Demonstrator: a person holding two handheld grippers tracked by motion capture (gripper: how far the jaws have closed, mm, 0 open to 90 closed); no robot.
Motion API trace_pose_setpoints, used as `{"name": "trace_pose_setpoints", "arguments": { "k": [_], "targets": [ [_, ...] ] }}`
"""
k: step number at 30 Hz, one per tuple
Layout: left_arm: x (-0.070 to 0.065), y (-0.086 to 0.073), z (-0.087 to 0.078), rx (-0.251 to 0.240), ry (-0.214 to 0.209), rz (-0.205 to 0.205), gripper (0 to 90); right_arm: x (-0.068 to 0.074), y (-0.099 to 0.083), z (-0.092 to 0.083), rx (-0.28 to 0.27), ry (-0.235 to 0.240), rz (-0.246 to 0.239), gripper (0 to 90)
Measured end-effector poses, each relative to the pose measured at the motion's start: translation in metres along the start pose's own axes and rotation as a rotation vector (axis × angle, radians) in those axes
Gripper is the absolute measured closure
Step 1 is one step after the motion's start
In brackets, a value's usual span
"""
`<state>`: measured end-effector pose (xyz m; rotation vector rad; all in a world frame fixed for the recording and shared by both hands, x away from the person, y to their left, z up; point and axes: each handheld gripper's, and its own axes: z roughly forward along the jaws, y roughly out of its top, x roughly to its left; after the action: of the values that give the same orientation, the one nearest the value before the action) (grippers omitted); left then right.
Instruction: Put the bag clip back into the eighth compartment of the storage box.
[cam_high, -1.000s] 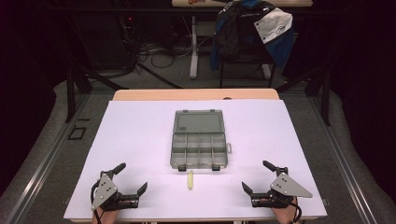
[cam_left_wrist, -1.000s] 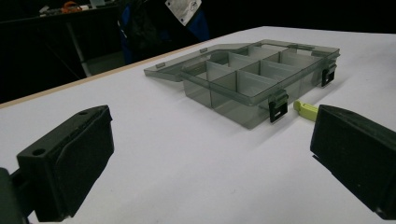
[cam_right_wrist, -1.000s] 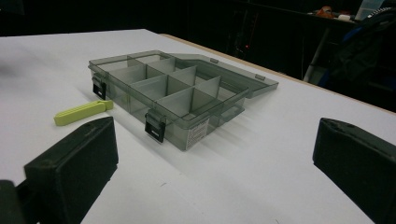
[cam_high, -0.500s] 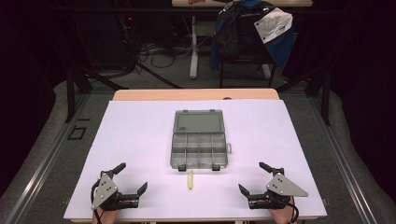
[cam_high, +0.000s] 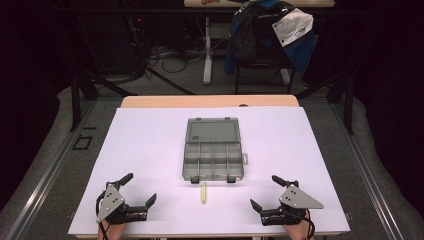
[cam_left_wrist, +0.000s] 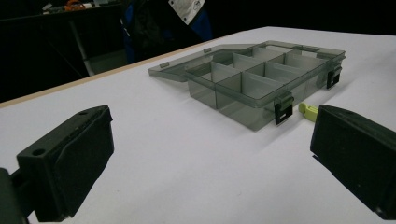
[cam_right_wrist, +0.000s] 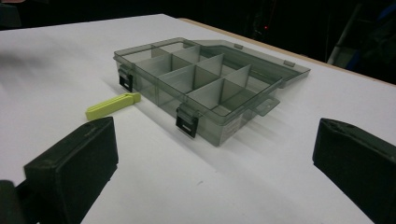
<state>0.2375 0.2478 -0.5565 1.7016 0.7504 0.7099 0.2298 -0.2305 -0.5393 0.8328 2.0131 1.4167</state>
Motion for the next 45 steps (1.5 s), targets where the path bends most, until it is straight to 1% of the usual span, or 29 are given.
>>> {"name": "trace_pose_setpoints", "arguments": {
  "k": [1, 4, 5, 8, 9, 10, 11, 12, 14, 15, 18, 19, 21, 26, 30, 32, 36, 37, 38, 40, 41, 43, 45],
  "targets": [
    [0.000, 0.000, 0.001, 0.001, -0.003, 0.004, 0.0, 0.002, 0.002, 0.001, 0.014, 0.003, 0.010, 0.0],
    [0.001, 0.000, 0.002, 0.003, -0.006, 0.000, 0.0, 0.004, 0.004, 0.003, 0.024, 0.016, 0.018, 0.0],
    [0.001, -0.001, 0.003, 0.007, -0.009, 0.000, 0.0, 0.006, 0.005, 0.006, 0.047, 0.027, 0.023, 0.0],
    [0.001, 0.000, 0.004, 0.009, -0.010, -0.003, 0.0, 0.008, 0.006, 0.010, 0.059, 0.031, 0.027, 0.0],
    [0.000, 0.000, 0.004, 0.008, -0.010, -0.003, 0.0, 0.009, 0.007, 0.012, 0.081, 0.037, 0.033, 0.0],
    [0.000, 0.000, 0.003, 0.009, -0.008, 0.005, 0.0, 0.010, 0.008, 0.012, 0.091, 0.043, 0.037, 0.0],
    [0.000, 0.000, 0.003, 0.009, -0.008, 0.005, 0.0, 0.010, 0.008, 0.012, 0.091, 0.043, 0.037, 0.0],
    [0.000, 0.000, 0.003, 0.006, -0.006, 0.005, 0.0, 0.011, 0.009, 0.014, 0.106, 0.046, 0.042, 0.0],
    [0.000, 0.000, 0.003, 0.007, -0.004, 0.006, 0.0, 0.011, 0.010, 0.015, 0.112, 0.051, 0.045, 0.0],
    [0.000, 0.000, 0.003, 0.007, -0.001, 0.009, 0.0, 0.012, 0.012, 0.017, 0.128, 0.056, 0.049, 0.0],
    [0.001, 0.001, 0.003, 0.006, 0.005, 0.010, 0.0, 0.013, 0.014, 0.019, 0.131, 0.060, 0.059, 0.0],
    [0.001, 0.001, 0.003, 0.009, 0.004, 0.010, 0.0, 0.014, 0.016, 0.022, 0.140, 0.066, 0.063, 0.0],
    [0.001, 0.001, 0.003, 0.010, 0.003, 0.010, 0.0, 0.015, 0.017, 0.023, 0.146, 0.066, 0.065, 0.0],
    [0.000, 0.001, 0.004, 0.012, 0.006, 0.015, 0.0, 0.021, 0.026, 0.032, 0.185, 0.075, 0.074, 0.0],
    [0.000, 0.001, 0.004, 0.010, 0.007, 0.012, 0.0, 0.024, 0.029, 0.038, 0.201, 0.083, 0.082, 0.0],
    [0.000, 0.002, 0.004, 0.008, 0.009, 0.013, 0.0, 0.026, 0.031, 0.042, 0.225, 0.087, 0.085, 0.0],
    [0.001, 0.002, 0.004, 0.008, 0.012, 0.015, 0.0, 0.027, 0.032, 0.047, 0.243, 0.092, 0.093, 0.0],
    [0.001, 0.002, 0.005, 0.009, 0.011, 0.016, 0.0, 0.029, 0.033, 0.050, 0.259, 0.094, 0.099, 0.0],
    [0.001, 0.002, 0.005, 0.009, 0.011, 0.016, 0.0, 0.029, 0.033, 0.050, 0.259, 0.094, 0.099, 0.0],
    [0.001, 0.002, 0.005, 0.009, 0.009, 0.018, 0.0, 0.030, 0.034, 0.052, 0.276, 0.101, 0.093, 0.0],
    [0.001, 0.003, 0.004, 0.010, 0.009, 0.019, 0.0, 0.032, 0.035, 0.055, 0.292, 0.104, 0.096, 0.0],
    [0.001, 0.003, 0.004, 0.010, 0.010, 0.018, 0.0, 0.033, 0.036, 0.056, 0.296, 0.105, 0.100, 0.0],
    [0.001, 0.003, 0.004, 0.009, 0.010, 0.024, 0.0, 0.035, 0.038, 0.060, 0.318, 0.106, 0.102, 0.0]
  ]
}}
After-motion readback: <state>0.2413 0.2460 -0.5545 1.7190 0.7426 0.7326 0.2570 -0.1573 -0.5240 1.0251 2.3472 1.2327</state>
